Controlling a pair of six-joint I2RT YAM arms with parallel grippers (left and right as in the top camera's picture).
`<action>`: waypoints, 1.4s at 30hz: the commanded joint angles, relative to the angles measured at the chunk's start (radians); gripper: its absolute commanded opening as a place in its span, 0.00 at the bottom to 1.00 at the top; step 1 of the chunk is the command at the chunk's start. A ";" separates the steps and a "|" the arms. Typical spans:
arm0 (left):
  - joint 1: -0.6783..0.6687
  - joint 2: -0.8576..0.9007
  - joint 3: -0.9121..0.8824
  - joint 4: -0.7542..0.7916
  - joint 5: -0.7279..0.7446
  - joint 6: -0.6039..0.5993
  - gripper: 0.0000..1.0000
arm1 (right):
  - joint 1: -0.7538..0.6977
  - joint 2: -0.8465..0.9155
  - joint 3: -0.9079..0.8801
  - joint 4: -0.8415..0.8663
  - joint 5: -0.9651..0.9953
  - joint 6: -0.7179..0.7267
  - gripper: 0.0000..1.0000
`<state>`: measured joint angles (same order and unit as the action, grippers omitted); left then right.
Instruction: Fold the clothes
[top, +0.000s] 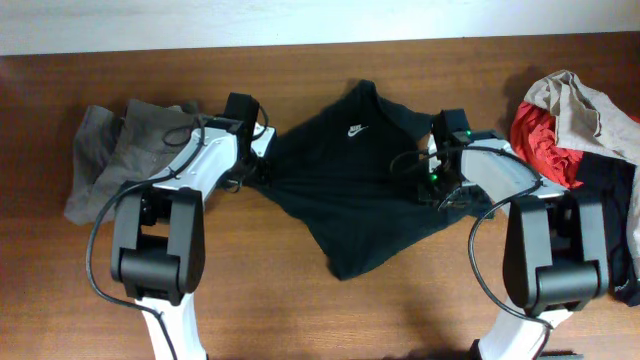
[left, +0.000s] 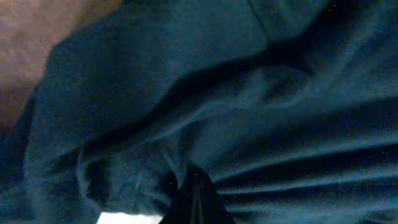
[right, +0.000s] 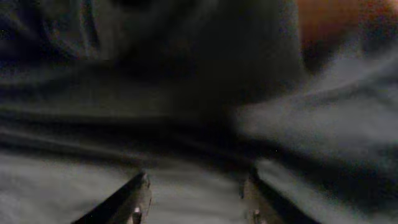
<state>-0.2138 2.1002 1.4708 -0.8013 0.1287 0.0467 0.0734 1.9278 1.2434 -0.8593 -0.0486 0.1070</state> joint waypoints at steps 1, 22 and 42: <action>-0.005 -0.128 -0.010 0.004 0.047 -0.016 0.04 | 0.007 0.006 0.105 -0.080 -0.006 -0.077 0.55; -0.173 -0.079 0.003 0.325 0.002 0.399 0.30 | 0.075 -0.023 0.221 -0.239 -0.211 0.132 0.70; -0.211 0.039 0.003 0.381 -0.040 0.464 0.31 | 0.077 -0.023 -0.096 0.081 -0.210 0.321 0.68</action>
<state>-0.4084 2.1292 1.4754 -0.4183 0.0933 0.4908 0.1513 1.9060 1.1816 -0.7818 -0.2539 0.4114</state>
